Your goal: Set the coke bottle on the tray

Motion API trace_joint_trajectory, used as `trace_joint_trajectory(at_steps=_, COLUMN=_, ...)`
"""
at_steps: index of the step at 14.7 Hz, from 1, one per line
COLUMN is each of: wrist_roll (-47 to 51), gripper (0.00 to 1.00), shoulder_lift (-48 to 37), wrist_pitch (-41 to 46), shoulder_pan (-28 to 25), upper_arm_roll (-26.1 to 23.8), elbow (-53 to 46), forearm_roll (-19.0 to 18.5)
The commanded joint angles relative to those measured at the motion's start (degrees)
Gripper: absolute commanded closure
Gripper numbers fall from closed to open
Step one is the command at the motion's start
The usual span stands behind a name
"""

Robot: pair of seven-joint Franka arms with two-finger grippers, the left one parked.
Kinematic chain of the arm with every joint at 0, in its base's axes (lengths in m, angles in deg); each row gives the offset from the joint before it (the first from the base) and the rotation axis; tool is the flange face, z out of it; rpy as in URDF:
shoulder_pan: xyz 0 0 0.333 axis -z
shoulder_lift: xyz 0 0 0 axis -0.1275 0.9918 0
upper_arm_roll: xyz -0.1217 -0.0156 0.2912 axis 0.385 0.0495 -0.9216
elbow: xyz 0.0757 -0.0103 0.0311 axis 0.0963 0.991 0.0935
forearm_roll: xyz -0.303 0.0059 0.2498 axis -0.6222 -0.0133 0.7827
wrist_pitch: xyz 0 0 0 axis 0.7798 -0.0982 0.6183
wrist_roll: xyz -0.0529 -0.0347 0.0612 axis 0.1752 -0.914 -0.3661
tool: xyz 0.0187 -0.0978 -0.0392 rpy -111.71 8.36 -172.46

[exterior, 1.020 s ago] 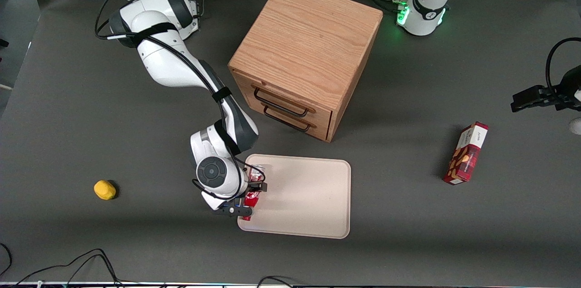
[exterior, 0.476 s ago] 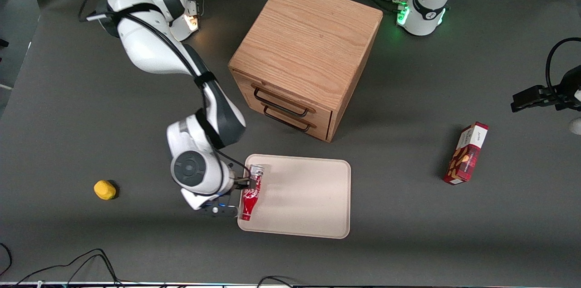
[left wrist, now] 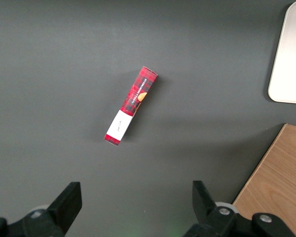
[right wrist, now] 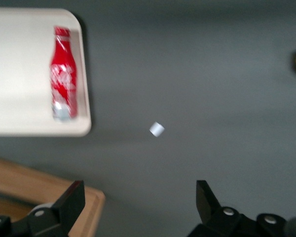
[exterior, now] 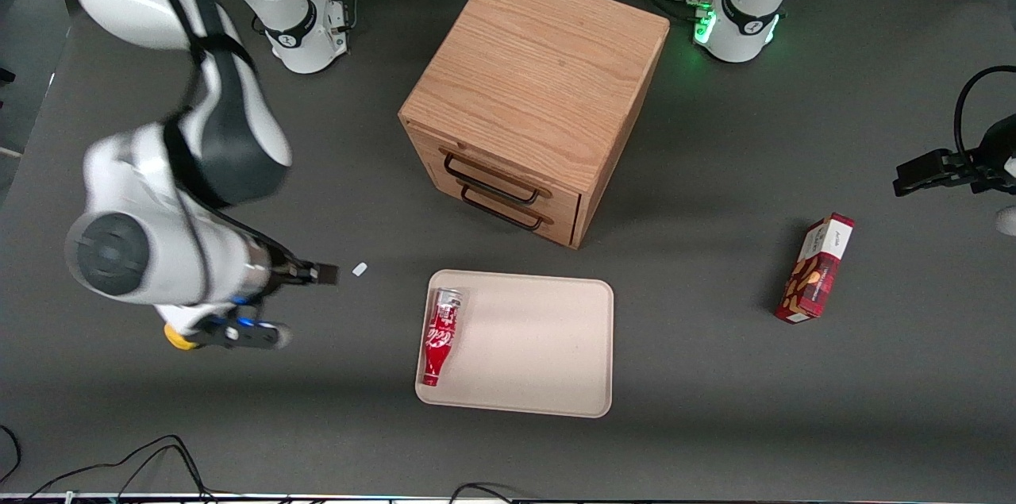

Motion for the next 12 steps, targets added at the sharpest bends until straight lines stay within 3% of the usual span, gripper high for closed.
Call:
trace_joint_trajectory(at_steps=1, wrist_roll=-5.16, gripper=0.00, shoulder_lift=-14.69, wrist_pitch=-0.44, shoulder_pan=1.61, upper_arm_roll=-0.11, elbow=17.27, forearm_roll=1.33)
trace_joint_trajectory(at_steps=5, wrist_roll=-8.94, gripper=0.00, shoulder_lift=-32.09, wrist_pitch=-0.96, shoulder_pan=6.17, upper_arm_roll=-0.36, elbow=32.66, forearm_roll=0.81)
trace_joint_trajectory(at_steps=7, wrist_roll=-10.27, gripper=0.00, shoulder_lift=-37.74, wrist_pitch=-1.49, shoulder_pan=8.10, upper_arm_roll=-0.45, elbow=35.67, forearm_roll=-0.42)
trace_joint_trajectory(at_steps=9, wrist_roll=-12.98, gripper=0.00, shoulder_lift=-38.20, wrist_pitch=-1.32, shoulder_pan=9.95, upper_arm_roll=-1.94, elbow=35.16, forearm_roll=-4.63)
trace_joint_trajectory(at_steps=12, wrist_roll=-13.96, gripper=0.00, shoulder_lift=-35.92, wrist_pitch=-1.40, shoulder_pan=16.01, upper_arm_roll=-6.51, elbow=32.44, forearm_roll=-4.03)
